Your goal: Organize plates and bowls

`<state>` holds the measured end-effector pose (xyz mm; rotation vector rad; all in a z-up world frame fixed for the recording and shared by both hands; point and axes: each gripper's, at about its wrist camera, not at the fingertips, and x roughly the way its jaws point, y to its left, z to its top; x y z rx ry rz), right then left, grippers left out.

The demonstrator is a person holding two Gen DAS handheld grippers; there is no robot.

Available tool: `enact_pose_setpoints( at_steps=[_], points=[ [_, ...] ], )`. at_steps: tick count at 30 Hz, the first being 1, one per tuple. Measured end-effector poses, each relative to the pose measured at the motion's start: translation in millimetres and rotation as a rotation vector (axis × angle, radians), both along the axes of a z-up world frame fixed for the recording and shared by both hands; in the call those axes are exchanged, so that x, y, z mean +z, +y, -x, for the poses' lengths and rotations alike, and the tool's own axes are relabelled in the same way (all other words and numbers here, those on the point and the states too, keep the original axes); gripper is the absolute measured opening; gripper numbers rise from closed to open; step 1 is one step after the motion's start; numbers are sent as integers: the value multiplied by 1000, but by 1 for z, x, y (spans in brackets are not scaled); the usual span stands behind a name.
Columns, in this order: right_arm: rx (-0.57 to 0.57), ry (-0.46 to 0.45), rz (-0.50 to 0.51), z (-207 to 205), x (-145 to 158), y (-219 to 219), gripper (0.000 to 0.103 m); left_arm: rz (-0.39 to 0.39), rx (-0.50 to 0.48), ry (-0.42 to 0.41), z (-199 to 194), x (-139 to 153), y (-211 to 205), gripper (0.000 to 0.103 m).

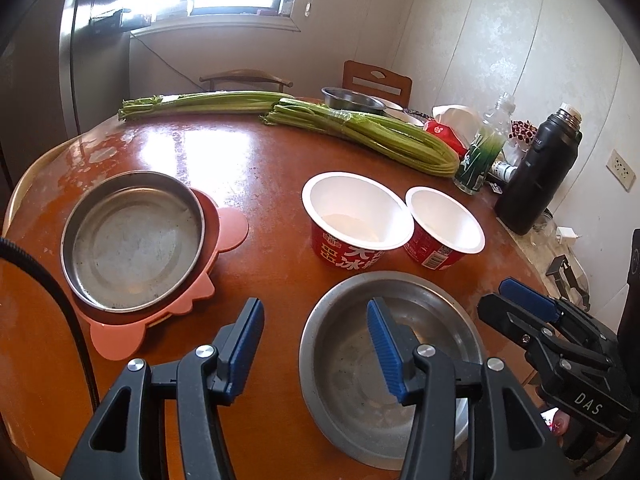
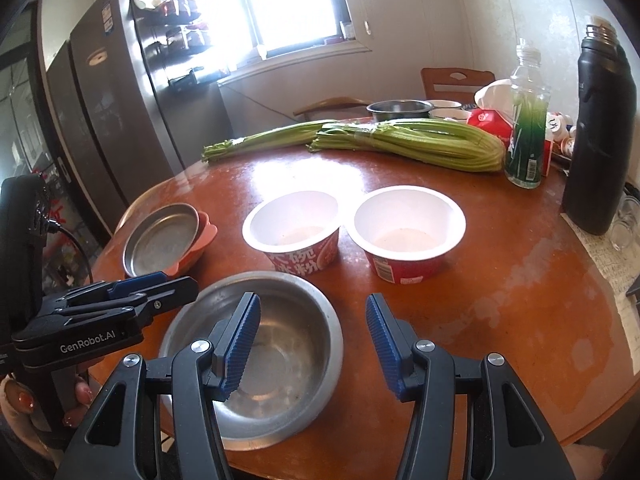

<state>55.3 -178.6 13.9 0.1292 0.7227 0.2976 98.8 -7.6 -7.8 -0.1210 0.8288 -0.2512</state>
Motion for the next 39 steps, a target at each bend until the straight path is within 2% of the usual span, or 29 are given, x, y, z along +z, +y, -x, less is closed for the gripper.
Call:
enact_pose_setpoints(
  at_steps=[12,15,27,31,39],
  points=[
    [48,49,-37,-41,2,22,57,-41,-19,-36,-38,23,-6,54],
    [51,78,-47,-56,-2,25,57,-36,-33,-20,-54,24,-8,55],
    [44,148,-38,-96,-17,32,57,-50,-71,75,-114,7,-19,55],
    [43,157,-24,-102,-21,33,57,-41,-82,119,-128,-4,-25,55],
    [49,172,-11,-109,-26,34,57,-14,-102,155,-145,-16,-30,55]
  ],
)
